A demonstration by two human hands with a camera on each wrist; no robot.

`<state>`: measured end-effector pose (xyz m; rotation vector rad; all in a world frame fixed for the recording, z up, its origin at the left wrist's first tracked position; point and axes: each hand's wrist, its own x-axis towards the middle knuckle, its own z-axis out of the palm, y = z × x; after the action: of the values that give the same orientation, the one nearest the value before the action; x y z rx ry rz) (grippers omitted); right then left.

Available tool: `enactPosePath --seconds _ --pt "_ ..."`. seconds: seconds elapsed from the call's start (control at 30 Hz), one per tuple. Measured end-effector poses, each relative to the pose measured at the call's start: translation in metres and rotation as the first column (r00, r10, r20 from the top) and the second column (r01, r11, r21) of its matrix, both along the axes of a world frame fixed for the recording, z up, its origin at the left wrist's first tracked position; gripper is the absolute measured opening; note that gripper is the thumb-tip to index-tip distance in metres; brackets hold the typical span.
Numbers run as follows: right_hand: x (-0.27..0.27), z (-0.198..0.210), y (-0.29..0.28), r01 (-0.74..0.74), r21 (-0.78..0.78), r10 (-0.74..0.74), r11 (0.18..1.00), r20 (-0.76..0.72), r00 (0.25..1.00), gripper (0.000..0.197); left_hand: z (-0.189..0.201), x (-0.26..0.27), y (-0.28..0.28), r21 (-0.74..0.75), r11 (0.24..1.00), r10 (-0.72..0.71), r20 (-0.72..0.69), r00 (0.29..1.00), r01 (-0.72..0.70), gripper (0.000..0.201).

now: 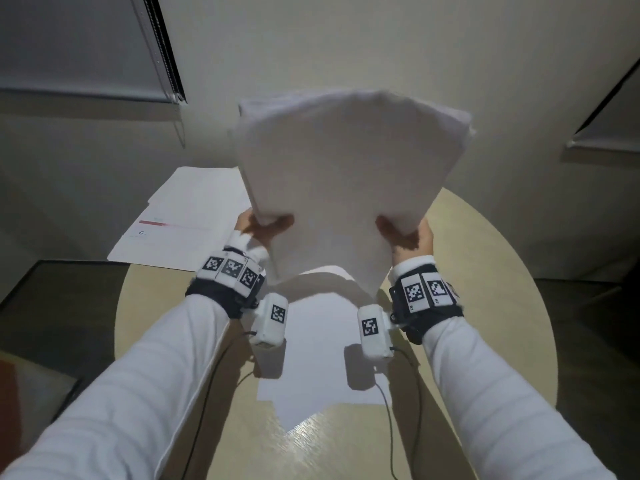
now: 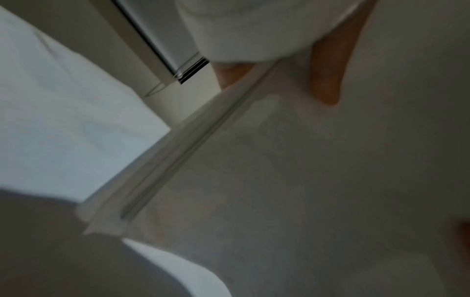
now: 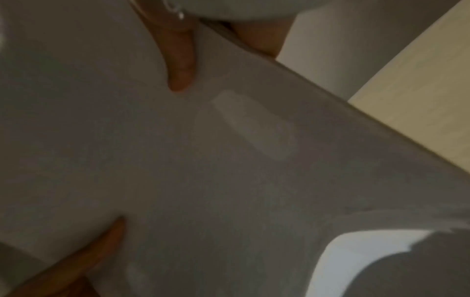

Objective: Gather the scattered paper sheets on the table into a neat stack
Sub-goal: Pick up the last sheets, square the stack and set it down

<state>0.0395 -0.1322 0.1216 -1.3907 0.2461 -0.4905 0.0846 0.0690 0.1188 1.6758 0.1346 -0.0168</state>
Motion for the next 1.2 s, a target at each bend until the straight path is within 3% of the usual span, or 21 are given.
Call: enactPosePath --seconds 0.1,0.2,0.33,0.47,0.57,0.67,0.77,0.87,0.97,1.07,1.1,1.2 --pt "-0.011 -0.019 -0.003 -0.024 -0.106 0.006 0.994 -0.163 0.987 0.033 -0.027 -0.004 0.003 -0.009 1.000 0.010 -0.036 0.999 -0.010 0.048" --pt "-0.016 -0.035 -0.008 -0.075 -0.092 0.043 0.993 -0.317 0.947 0.037 -0.046 -0.007 0.003 0.014 0.998 -0.055 -0.083 0.995 0.056 0.054" --pt "-0.015 -0.051 -0.003 -0.036 -0.055 0.010 0.998 -0.413 0.911 0.048 -0.060 -0.012 -0.008 -0.018 1.000 -0.002 -0.109 0.994 0.000 0.052" --pt "-0.008 -0.054 0.001 0.066 -0.006 -0.063 0.998 -0.405 0.912 0.037 -0.060 -0.011 -0.016 0.026 0.995 0.103 -0.100 0.990 -0.101 0.045" --pt "-0.002 -0.044 -0.001 0.084 -0.008 -0.082 0.996 -0.336 0.938 0.044 -0.049 -0.008 -0.016 -0.018 0.993 0.119 -0.032 0.992 -0.120 0.031" --pt "0.004 -0.044 -0.004 0.098 0.006 -0.093 0.995 -0.274 0.957 0.033 -0.046 -0.003 -0.012 -0.115 0.988 0.109 0.086 0.990 -0.099 0.031" --pt "-0.005 -0.059 -0.003 0.073 0.035 -0.057 0.997 -0.336 0.940 0.032 -0.057 -0.008 -0.008 -0.141 0.986 0.096 0.024 0.995 -0.091 0.036" --pt "-0.020 -0.079 0.010 0.030 0.160 0.046 0.987 -0.450 0.892 0.050 -0.077 -0.020 -0.008 -0.102 0.994 0.022 -0.145 0.989 -0.037 0.057" --pt "-0.024 -0.073 0.019 0.077 0.162 0.013 0.984 -0.494 0.869 0.058 -0.082 -0.022 -0.011 -0.061 0.997 0.042 -0.151 0.988 -0.052 0.066" --pt "-0.019 -0.074 0.017 0.074 0.106 -0.010 0.992 -0.508 0.861 0.029 -0.079 -0.019 -0.015 -0.011 0.997 0.078 -0.132 0.988 -0.080 0.060" --pt "-0.019 -0.072 0.018 0.062 0.083 -0.010 0.995 -0.520 0.854 0.027 -0.078 -0.018 -0.015 -0.015 0.995 0.093 -0.129 0.987 -0.096 0.055" --pt "-0.009 -0.066 0.012 0.068 0.033 -0.040 0.997 -0.531 0.847 0.047 -0.075 -0.015 -0.012 -0.034 0.990 0.132 -0.095 0.987 -0.136 0.047"
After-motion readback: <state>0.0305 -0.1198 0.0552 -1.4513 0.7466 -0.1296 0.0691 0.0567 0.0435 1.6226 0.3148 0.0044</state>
